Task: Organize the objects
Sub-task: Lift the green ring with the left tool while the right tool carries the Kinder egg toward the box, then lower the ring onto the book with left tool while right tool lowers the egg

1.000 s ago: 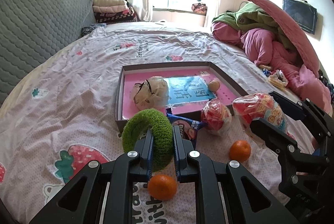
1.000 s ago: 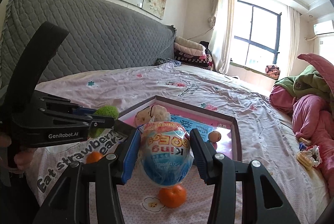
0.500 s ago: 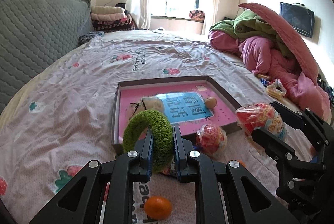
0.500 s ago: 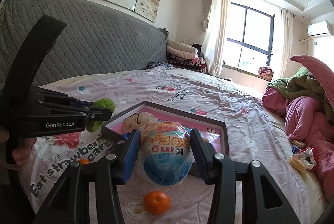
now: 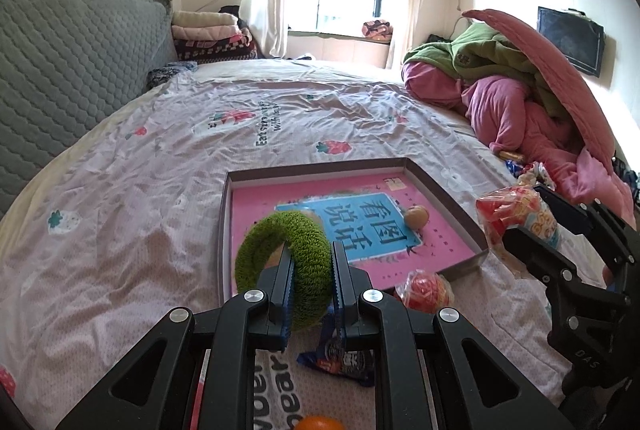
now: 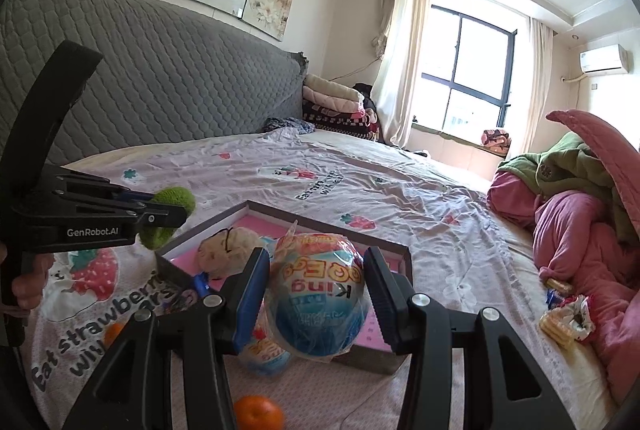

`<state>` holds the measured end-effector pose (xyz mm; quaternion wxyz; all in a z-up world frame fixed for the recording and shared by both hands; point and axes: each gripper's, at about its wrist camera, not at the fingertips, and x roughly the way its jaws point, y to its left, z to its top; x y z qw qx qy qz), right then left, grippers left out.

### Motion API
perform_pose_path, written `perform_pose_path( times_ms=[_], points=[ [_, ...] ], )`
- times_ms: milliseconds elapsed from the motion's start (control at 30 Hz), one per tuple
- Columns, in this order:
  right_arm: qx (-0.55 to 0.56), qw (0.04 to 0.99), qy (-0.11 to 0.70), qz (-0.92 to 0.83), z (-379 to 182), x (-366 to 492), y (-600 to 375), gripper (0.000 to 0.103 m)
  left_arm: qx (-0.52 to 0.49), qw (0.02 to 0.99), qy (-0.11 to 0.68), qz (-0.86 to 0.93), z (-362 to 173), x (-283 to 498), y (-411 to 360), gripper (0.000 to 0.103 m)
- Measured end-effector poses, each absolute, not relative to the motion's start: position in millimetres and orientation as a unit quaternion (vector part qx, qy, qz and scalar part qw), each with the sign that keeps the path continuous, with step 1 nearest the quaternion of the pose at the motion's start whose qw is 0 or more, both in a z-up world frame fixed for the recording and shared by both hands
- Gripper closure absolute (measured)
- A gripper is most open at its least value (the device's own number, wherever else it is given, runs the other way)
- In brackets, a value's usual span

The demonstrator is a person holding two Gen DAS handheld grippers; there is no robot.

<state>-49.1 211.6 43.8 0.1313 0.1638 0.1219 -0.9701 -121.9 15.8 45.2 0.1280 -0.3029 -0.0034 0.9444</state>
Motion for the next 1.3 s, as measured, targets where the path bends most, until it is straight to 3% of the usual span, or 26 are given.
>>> perform_pose_path(
  times_ms=[1300],
  points=[
    [0.158, 0.108, 0.107, -0.976, 59.3, -136.1, 235.4, 0.054, -0.263, 0.126, -0.003, 0.956, 58.9, -193.5, 3.8, 0.087]
  ],
)
